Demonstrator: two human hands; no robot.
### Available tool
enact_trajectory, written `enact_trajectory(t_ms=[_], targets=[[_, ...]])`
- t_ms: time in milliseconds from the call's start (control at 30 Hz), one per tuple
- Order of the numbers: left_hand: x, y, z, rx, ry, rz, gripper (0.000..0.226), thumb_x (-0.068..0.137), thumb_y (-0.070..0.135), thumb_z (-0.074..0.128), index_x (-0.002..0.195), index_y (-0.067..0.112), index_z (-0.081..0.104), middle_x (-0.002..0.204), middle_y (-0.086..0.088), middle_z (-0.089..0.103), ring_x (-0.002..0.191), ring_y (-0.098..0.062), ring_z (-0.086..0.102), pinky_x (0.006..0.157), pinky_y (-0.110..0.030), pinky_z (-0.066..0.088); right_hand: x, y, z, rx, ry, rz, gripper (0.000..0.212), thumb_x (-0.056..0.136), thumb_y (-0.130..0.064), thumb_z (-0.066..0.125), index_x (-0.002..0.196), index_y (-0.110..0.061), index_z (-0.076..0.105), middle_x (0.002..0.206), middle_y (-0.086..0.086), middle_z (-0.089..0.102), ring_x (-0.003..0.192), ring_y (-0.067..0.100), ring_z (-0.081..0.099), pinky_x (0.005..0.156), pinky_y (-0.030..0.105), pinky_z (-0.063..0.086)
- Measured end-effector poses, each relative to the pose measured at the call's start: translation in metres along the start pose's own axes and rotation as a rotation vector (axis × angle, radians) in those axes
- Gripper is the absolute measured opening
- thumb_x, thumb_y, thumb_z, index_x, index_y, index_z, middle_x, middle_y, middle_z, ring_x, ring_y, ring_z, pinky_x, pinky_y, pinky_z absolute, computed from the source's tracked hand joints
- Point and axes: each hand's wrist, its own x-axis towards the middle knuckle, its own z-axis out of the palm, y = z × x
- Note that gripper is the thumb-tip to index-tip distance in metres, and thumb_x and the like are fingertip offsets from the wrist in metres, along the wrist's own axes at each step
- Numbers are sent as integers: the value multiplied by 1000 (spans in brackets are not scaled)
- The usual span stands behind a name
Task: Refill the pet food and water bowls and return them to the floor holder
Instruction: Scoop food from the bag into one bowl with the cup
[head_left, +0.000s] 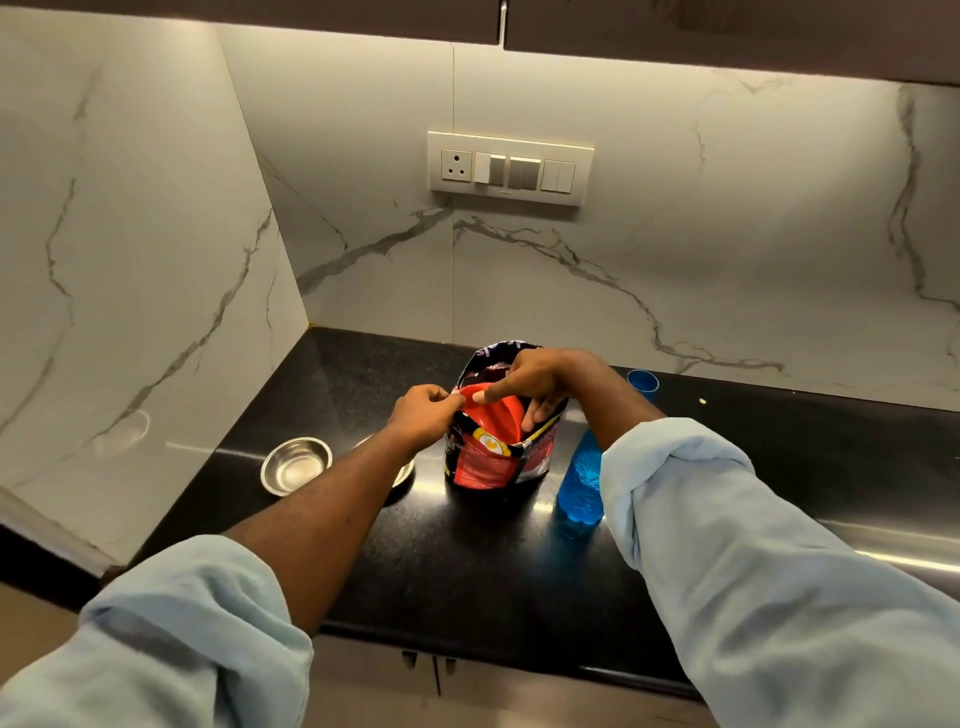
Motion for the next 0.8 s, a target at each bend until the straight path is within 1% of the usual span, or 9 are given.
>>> enact_trajectory(t_ms=[100,200,233,300,367,467,600,700,800], targets=[[-1,1,-1,-19,-16,-6,36,99,44,67,103,9,71,104,-11,74,105,-31,73,98,-51,59,-5,-1,2,4,109,-27,71,83,-62,80,127,-11,59,93,11,79,60,18,78,58,27,62],[-5,2,-2,-15,-28,-5,50,99,57,60,108,9,71,110,-12,74,106,-29,73,100,-52,59,-6,-5,6,-35,258,-31,66,82,-62,81,121,-12,60,85,9,77,50,13,73,49,24,56],[-6,1,-2,-22,-29,-14,57,99,61,56,113,8,71,113,-13,74,107,-30,72,100,-52,58,-6,-5,9,-60,317,-22,66,82,-62,81,119,-12,60,83,7,76,52,13,73,51,24,56],[-8,0,-1,-61,-27,-54,65,100,66,50,118,6,68,118,-14,71,110,-32,71,100,-53,58,-7,-2,16,-123,455,-13,69,80,-63,82,123,-13,60,90,4,71,71,18,72,61,29,56],[-9,-3,0,-92,-45,-99,61,101,67,46,114,11,65,119,-14,69,111,-32,69,102,-54,57,-7,2,26,-177,573,-23,77,76,-64,85,130,-15,60,105,4,66,94,24,65,76,37,57],[-10,-10,0,-143,-82,-165,63,101,68,42,123,13,63,131,-14,67,118,-35,68,105,-51,55,-5,5,43,-237,702,-61,75,73,-65,86,125,-17,62,118,6,67,107,26,64,85,42,58],[-11,-14,1,-235,-132,-229,77,102,68,40,148,7,53,146,-17,61,126,-36,65,103,-46,52,1,6,60,-159,642,-77,71,80,-60,81,129,-12,63,119,8,67,110,27,65,89,41,58],[-11,-13,3,-242,-147,-231,78,103,69,36,148,8,53,147,-17,60,127,-37,64,103,-45,52,5,11,63,-39,576,-60,58,88,-57,75,120,-10,65,114,9,70,99,25,64,81,38,56],[-9,-12,4,-228,-150,-227,78,102,70,35,146,9,55,146,-18,60,127,-37,64,102,-45,53,5,16,58,63,548,-22,52,92,-53,72,118,-9,65,112,10,71,102,27,69,87,40,59]])
